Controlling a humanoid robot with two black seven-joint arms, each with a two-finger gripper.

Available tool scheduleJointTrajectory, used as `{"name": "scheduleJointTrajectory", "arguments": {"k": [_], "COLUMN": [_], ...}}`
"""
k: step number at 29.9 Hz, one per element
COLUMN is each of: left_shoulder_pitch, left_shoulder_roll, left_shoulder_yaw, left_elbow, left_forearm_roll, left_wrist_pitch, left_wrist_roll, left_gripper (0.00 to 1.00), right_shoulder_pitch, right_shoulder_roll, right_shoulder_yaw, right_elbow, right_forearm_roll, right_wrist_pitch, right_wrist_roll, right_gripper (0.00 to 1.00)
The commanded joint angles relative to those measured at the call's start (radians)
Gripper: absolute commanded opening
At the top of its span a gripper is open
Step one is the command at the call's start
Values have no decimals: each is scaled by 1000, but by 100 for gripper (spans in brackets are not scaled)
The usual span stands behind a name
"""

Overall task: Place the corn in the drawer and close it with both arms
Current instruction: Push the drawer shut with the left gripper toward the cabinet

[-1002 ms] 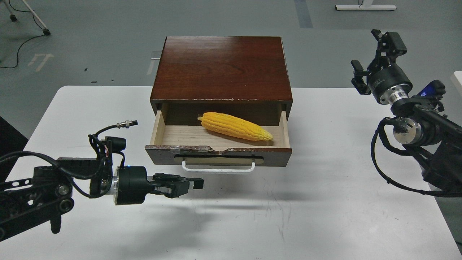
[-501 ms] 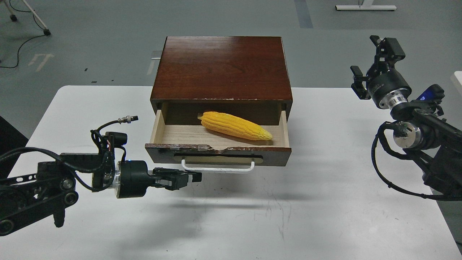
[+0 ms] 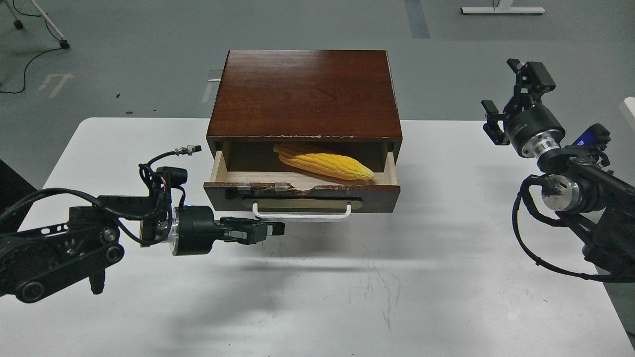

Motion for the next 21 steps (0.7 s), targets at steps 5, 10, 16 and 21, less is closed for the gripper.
{"name": "scheduleJointTrajectory", "arguments": {"k": [5,10,16,21], "left_shoulder_pitch": [-50,-76,-105,-122], "left_shoulder_roll": [-65,-99,-129,-163], "left_shoulder_yaw": [-1,-1,-1,-1], "left_elbow": [69,110,153,192], "left_forearm_roll": [-2,-5,-6,-6], "left_wrist_pitch": [-31,-47,-51,-51], "left_wrist_roll": [0,0,0,0], "left_gripper": [0,0,0,0], "right_shoulder_pitch": [-9,-9,-10,-9], "right_shoulder_roll": [-1,1,5,5], "right_shoulder_yaw": [-20,-28,-29,-29], "right_elbow": [-19,-38,-44,-44], "right_forearm_roll": [-1,-1,-1,-1], "right_wrist_pitch": [4,7,7,7], "right_wrist_roll": [0,0,0,0], "right_gripper": [100,100,100,100]}}
